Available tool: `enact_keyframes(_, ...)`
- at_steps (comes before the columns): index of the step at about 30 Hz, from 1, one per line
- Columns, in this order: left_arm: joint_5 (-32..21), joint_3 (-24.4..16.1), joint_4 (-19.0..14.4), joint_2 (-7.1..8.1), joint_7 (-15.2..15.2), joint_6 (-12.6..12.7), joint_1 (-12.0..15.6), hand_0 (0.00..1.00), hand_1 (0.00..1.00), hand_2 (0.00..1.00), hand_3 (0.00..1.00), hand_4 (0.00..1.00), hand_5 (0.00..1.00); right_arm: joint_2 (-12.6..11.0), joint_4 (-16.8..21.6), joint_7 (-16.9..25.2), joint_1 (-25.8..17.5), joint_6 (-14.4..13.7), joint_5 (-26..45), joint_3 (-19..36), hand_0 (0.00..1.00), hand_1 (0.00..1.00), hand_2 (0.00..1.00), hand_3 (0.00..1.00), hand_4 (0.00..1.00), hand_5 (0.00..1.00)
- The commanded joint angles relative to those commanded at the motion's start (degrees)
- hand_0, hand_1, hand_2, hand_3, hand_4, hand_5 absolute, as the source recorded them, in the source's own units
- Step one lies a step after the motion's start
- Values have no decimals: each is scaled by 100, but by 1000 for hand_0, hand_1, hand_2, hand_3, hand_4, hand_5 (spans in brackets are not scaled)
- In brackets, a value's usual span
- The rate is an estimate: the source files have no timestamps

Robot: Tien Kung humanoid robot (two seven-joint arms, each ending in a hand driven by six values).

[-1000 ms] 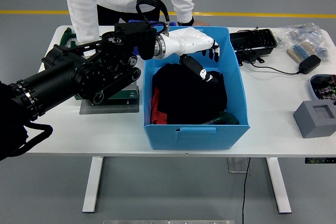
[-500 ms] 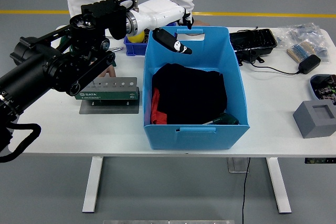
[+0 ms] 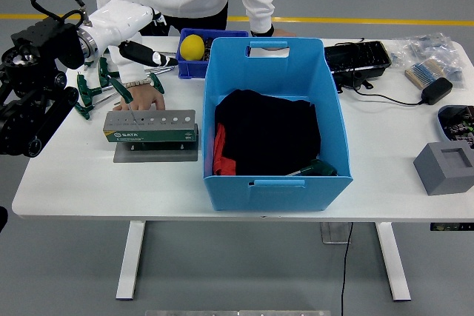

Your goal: Lift tool from toolbox,place it in box,lift tool from toolbox,place it in box

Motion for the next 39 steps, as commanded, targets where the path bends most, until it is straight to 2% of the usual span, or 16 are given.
enact_keyframes(2,-142,461,37,235,-164,248,-60,417,585,667,680,959,762,3,-2,-9,-1,-6,-23,28,675,652,744,624,852,718)
enact_keyframes(5,-294,1144,58,446,-364,346,-153,417,585,667,680,959,762,6,-5,-26,-2,-12,-77,81,675,652,744,624,852,718)
enact_keyframes(6,-353,1404,62,527,-490,349,-208,502,642,689,646,960,766,6,-6,-31,0,-12,-94,96,675,652,743,623,851,717)
enact_keyframes(8,-410,1770,71,586,-631,335,-274,502,642,689,646,960,766,7,-6,-35,3,-14,-109,111,675,652,743,623,851,717)
enact_keyframes(10,-513,2109,95,642,-925,309,-391,502,642,689,646,960,766,6,-4,-44,13,-15,-150,140,675,652,743,623,851,717)
enact_keyframes(11,-534,2198,105,648,-1002,309,-422,502,642,689,646,960,766,5,-3,-43,16,-14,-151,137,675,652,743,623,851,717)
enact_keyframes(12,-554,2285,118,652,-1083,299,-455,768,694,678,561,958,774,4,-3,-42,18,-13,-148,133,674,651,743,622,850,718)
enact_keyframes(17,-487,2679,282,621,-1303,275,-633,768,694,678,561,958,774,-2,0,-39,39,-13,-148,123,674,651,743,622,850,718)
enact_keyframes(18,-459,2725,317,615,-1310,293,-653,819,708,668,552,959,784,-2,1,-39,41,-13,-147,122,674,650,741,621,849,718)
enact_keyframes(20,-378,2824,456,591,-1341,371,-698,819,708,668,552,959,784,-2,2,-40,46,-16,-143,119,674,650,741,621,849,718)
enact_keyframes(30,-236,3036,1074,523,-1340,433,-835,828,704,635,518,956,787,-9,4,-58,57,-16,-192,141,673,650,740,619,848,721)
enact_keyframes(39,-309,3129,1168,504,-1313,316,-837,824,699,630,508,953,792,-4,6,-75,34,-16,-247,175,673,650,740,619,846,724)
